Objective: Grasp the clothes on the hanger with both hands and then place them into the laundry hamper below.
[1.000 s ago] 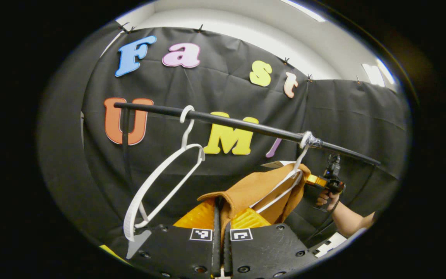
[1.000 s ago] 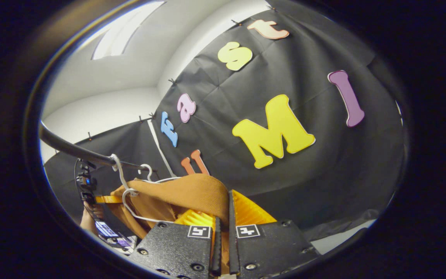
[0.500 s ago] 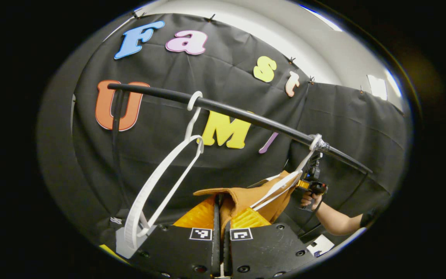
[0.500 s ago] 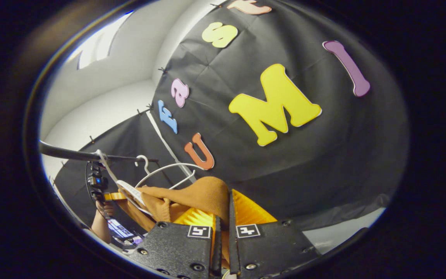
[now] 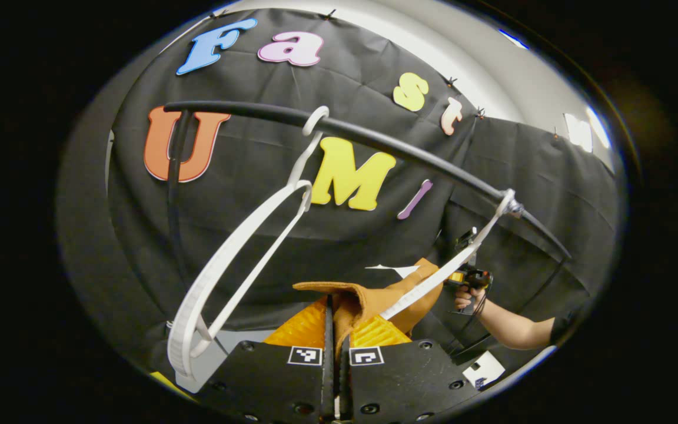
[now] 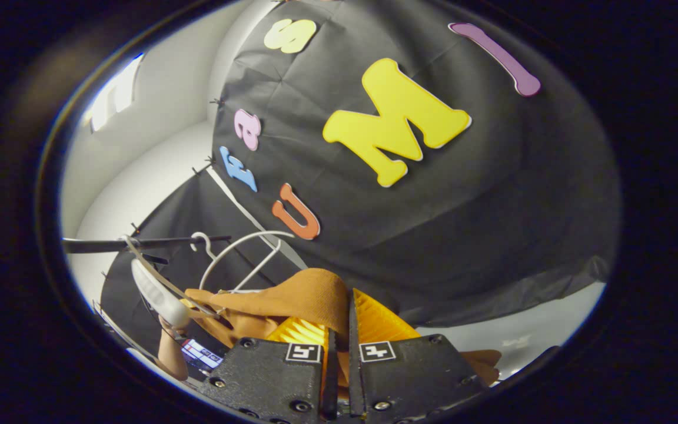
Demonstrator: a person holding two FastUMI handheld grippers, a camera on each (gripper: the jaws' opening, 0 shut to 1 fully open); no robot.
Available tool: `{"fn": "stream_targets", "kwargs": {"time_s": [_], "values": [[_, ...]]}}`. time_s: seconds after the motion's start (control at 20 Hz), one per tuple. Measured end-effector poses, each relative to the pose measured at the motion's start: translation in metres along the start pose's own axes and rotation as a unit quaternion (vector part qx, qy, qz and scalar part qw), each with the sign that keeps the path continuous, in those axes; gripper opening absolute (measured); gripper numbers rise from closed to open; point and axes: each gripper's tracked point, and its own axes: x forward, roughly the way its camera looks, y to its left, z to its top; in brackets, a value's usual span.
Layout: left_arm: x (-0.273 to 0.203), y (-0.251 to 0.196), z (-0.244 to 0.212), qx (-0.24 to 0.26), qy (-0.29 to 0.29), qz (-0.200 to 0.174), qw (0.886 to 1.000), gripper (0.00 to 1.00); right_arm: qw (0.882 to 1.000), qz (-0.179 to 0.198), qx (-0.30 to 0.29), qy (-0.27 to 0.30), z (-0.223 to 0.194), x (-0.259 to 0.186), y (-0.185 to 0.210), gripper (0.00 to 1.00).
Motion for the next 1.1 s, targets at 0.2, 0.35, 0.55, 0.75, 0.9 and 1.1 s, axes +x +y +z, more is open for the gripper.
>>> {"fn": "stream_targets", "kwargs": {"time_s": [0.2,0.35,0.55,0.75,0.9,1.1], "values": [[0.002,0.013,-0.023,-0.045,-0.004,0.004,0.999,0.03,0.999,0.010,0.035,-0.010,-0.016,-0.011,0.000,0.11],[0.003,0.016,-0.037,-0.074,-0.011,-0.003,0.997,0.03,0.999,0.013,0.032,-0.019,-0.031,-0.023,0.007,0.11],[0.002,0.012,-0.052,-0.096,-0.019,-0.008,0.995,0.03,0.999,0.006,0.041,-0.028,-0.043,-0.037,0.011,0.11],[0.001,0.005,-0.062,-0.107,-0.020,-0.008,0.994,0.07,0.998,-0.002,0.054,-0.028,-0.065,-0.051,0.014,0.11],[-0.005,-0.013,-0.079,-0.112,-0.025,-0.014,0.993,0.03,0.997,0.004,0.068,-0.027,-0.078,-0.060,0.025,0.11],[-0.006,-0.042,-0.099,-0.126,-0.027,-0.030,0.991,0.03,0.997,0.017,0.075,-0.018,-0.102,-0.068,0.044,0.11]]}}
